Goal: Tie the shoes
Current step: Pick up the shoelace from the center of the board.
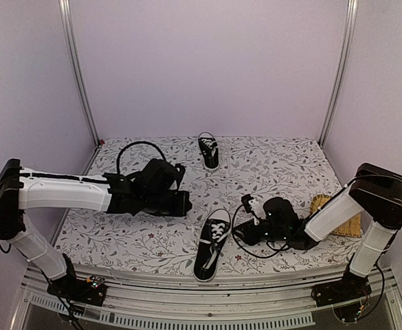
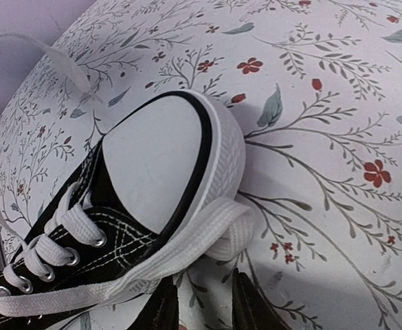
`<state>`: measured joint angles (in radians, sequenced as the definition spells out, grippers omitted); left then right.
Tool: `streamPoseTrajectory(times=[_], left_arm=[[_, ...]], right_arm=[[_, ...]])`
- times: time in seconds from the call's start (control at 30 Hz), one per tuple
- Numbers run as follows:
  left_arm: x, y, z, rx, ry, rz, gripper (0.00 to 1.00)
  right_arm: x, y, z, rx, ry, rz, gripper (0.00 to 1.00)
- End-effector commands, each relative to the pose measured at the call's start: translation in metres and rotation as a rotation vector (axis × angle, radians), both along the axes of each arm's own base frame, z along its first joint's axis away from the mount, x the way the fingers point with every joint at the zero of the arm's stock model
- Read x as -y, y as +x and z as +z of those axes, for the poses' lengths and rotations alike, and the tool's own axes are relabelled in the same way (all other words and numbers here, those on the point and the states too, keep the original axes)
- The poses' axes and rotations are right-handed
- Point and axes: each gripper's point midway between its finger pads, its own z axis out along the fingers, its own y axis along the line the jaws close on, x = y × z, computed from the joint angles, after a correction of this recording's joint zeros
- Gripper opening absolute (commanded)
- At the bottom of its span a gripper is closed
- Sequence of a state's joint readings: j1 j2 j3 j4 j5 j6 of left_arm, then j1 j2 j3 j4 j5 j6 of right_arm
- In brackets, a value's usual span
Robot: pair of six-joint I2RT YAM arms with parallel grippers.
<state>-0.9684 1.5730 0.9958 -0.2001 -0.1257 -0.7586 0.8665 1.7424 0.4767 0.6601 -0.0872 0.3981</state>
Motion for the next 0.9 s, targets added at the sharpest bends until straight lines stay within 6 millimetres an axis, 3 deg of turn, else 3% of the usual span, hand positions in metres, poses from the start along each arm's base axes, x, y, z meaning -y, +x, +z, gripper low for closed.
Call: streamPoseTrajectory(times=[0.0,0.1,0.37,0.53,0.67,0.87], left_arm=[[-0.024,0.005,0.005,0.008,-0.018,0.073,0.00],[-0.035,0.005,0.002,-0.002,-0.016,0.098,0.00],[-0.045,0.001,-0.001,-0.005,-0.023,0.098,0.00],[-0.039,-0.001,0.000,0.005,-0.054,0.066,0.00],[-0.035,-0.003,0.004,0.016,-0.093,0.045,0.00],[-0.032,-0.005,0.003,0.020,-0.108,0.022,0.00]], right_arm=[[-0.017,-0.019,-0.009,-0.048,-0.020,0.116,0.29],[-0.012,-0.017,-0.005,-0.076,-0.021,0.065,0.30],[0.019,-0.018,0.017,-0.242,0.020,-0.194,0.52],[0.011,-0.014,0.027,-0.389,0.046,-0.299,0.58],[0.001,0.000,0.035,-0.416,0.043,-0.362,0.58],[-0.008,0.011,0.021,-0.448,-0.002,-0.394,0.54]])
